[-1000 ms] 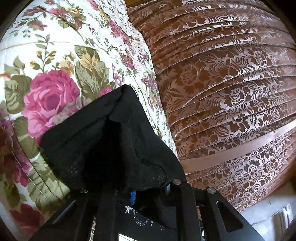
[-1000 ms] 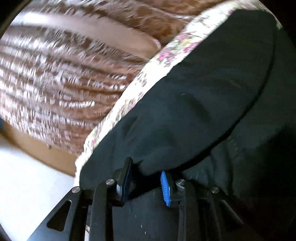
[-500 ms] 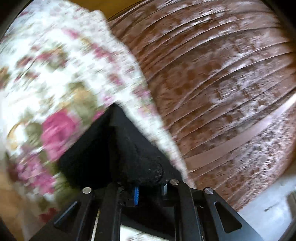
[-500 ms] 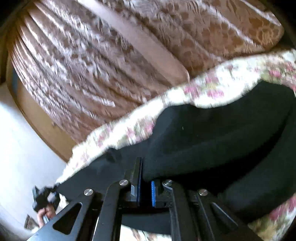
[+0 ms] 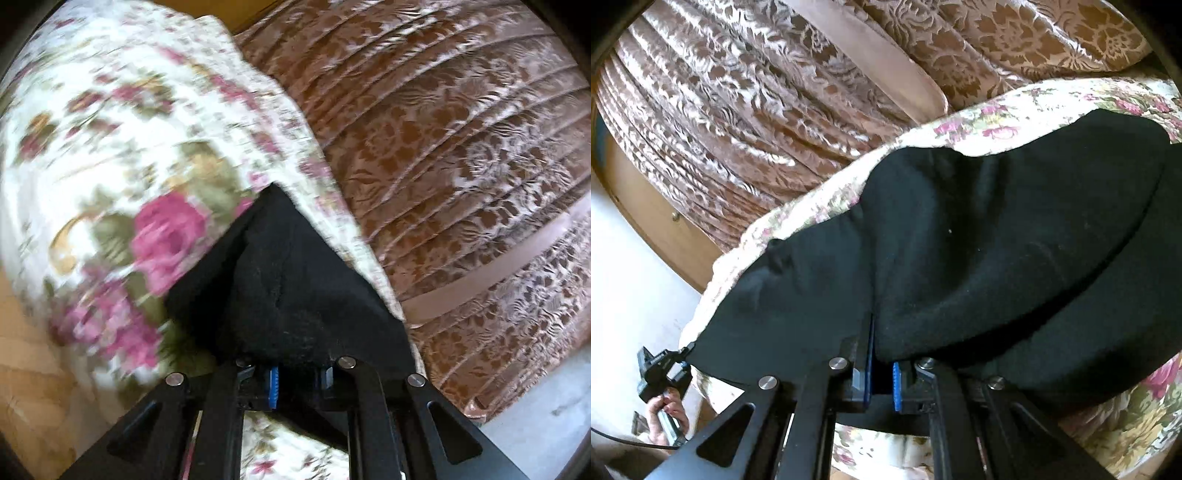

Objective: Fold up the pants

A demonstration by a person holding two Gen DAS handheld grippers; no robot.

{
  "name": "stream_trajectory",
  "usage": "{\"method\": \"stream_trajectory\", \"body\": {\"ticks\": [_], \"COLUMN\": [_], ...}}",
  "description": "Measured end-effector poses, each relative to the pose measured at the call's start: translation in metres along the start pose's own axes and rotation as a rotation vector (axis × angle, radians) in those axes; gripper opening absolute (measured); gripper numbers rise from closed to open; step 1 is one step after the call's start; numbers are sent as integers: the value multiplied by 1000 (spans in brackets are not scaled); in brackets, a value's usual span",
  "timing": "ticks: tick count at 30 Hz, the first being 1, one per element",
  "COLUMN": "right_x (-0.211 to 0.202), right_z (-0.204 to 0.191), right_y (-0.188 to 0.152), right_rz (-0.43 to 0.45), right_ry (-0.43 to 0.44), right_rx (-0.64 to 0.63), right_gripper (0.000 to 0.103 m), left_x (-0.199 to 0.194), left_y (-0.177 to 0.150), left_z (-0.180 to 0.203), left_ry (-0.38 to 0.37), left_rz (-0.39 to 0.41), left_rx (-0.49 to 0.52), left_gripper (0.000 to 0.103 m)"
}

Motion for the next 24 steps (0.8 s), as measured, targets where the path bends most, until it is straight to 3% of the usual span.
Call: {"method": "stream_trajectory", "body": {"ticks": [5,8,12,15,17,19,21,24], "right_x": [6,8,-2,-22,-40,-60,-76,-94], "right_z": [11,11,7,15,29,46,63,93], "right_y": [-8,-7,-8,-10,-10,-7,0,15], "right_rz": [-18,-45,-87,-83,-66,-24,28,118], "right_ry": [11,24,16,-36,-57,-86,-114,-151], "right_rx": [36,33,-16,-62,-45,-8,40,128], "right_gripper": [8,15,26,26,26,26,26,26], "left_x": [-5,-13,-40,-60,-58,-42,-10,40], "left_y": [-7,-2,9,14,13,12,4,-12], "left_z": [-13,-8,12,43,65,89,114,146], "left_ry": [79,115,222,292,290,255,188,145], "left_rz": [-25,11,163,300,334,309,239,122], "left_rx": [14,8,81,201,271,322,383,458], "left_gripper": [15,17,25,26,29,45,46,46]}}
Point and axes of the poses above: each gripper's, at about its wrist camera, not at the fingertips, and x roughly the way its jaws point, z to its right, y to its top, the point moved 5 cm from there along x, roughly the way its jaws point, and after that the axes turned 7 degrees about -z, right-handed, at the moved point
